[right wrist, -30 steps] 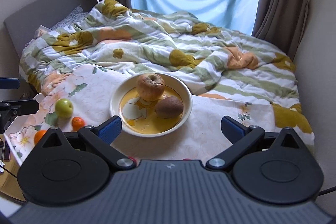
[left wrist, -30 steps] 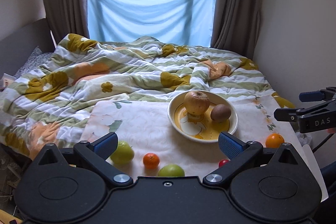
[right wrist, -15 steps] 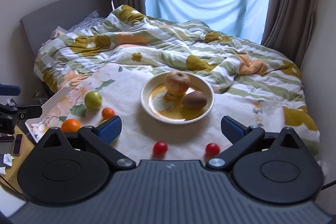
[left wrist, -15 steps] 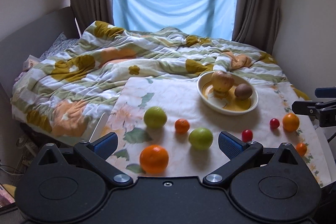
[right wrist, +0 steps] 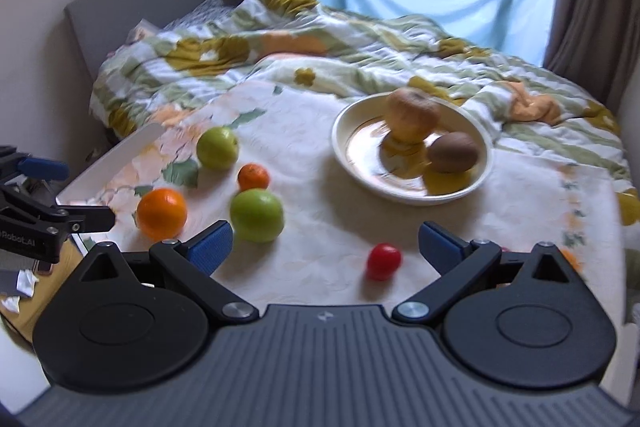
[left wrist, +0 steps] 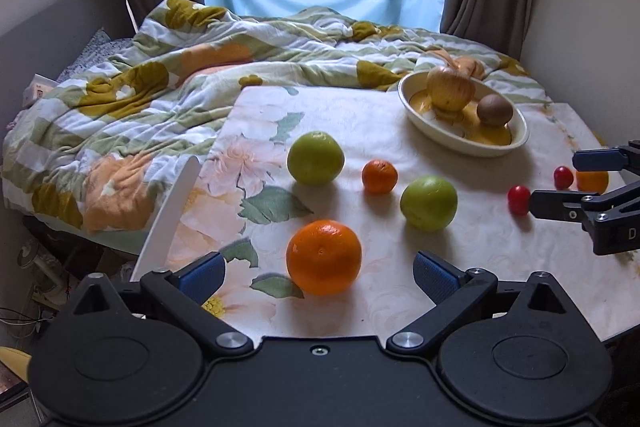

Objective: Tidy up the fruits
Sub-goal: 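Grasp the large orange with the left tool while the right tool grasps the green apple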

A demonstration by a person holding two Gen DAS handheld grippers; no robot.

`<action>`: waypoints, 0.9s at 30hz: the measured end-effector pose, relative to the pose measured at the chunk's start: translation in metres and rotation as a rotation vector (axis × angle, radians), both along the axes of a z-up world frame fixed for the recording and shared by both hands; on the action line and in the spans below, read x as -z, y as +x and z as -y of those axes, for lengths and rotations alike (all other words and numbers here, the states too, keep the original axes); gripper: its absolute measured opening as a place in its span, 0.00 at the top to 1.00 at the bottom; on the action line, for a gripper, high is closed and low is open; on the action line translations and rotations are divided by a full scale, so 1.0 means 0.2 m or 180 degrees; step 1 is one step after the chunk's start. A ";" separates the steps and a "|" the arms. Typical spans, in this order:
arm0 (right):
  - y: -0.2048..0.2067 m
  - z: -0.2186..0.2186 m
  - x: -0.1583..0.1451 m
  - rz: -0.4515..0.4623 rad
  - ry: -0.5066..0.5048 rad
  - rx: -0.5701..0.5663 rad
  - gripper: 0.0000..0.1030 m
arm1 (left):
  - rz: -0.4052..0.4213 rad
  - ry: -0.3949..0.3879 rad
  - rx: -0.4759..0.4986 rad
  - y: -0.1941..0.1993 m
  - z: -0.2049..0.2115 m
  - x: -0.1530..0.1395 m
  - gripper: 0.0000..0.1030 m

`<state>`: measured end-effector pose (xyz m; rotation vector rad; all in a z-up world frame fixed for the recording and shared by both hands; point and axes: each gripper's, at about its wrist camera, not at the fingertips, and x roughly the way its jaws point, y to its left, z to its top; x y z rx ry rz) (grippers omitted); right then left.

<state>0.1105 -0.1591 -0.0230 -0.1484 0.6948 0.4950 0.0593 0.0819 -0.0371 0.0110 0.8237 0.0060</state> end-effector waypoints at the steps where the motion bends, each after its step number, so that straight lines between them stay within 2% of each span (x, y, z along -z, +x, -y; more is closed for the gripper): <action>1: 0.01 -0.03 0.03 -0.0019 -0.0014 -0.0025 0.00 | -0.0019 0.0000 0.0020 0.02 -0.01 0.02 0.04; 3: 0.05 -0.07 0.08 -0.0066 -0.0040 -0.0061 0.00 | -0.0070 -0.0009 0.0053 0.05 -0.02 0.07 0.08; 11: 0.15 -0.21 0.21 -0.0259 0.0014 -0.0080 0.00 | -0.0191 -0.0013 0.0138 0.15 -0.04 0.21 0.10; 13: 0.17 -0.24 0.23 -0.0282 0.0027 -0.0081 0.00 | -0.0225 -0.0013 0.0160 0.18 -0.03 0.23 0.20; 17: 0.22 -0.28 0.27 -0.0370 0.0037 -0.0097 0.00 | -0.0259 -0.0055 0.0176 0.19 -0.04 0.26 0.26; 19: 0.24 -0.30 0.29 -0.0416 0.0038 -0.0111 0.04 | -0.0263 -0.0096 0.0193 0.20 -0.04 0.27 0.39; 27: 0.28 -0.39 0.33 -0.0509 0.0027 -0.0197 0.16 | -0.0241 -0.0119 0.0178 0.19 -0.03 0.27 0.39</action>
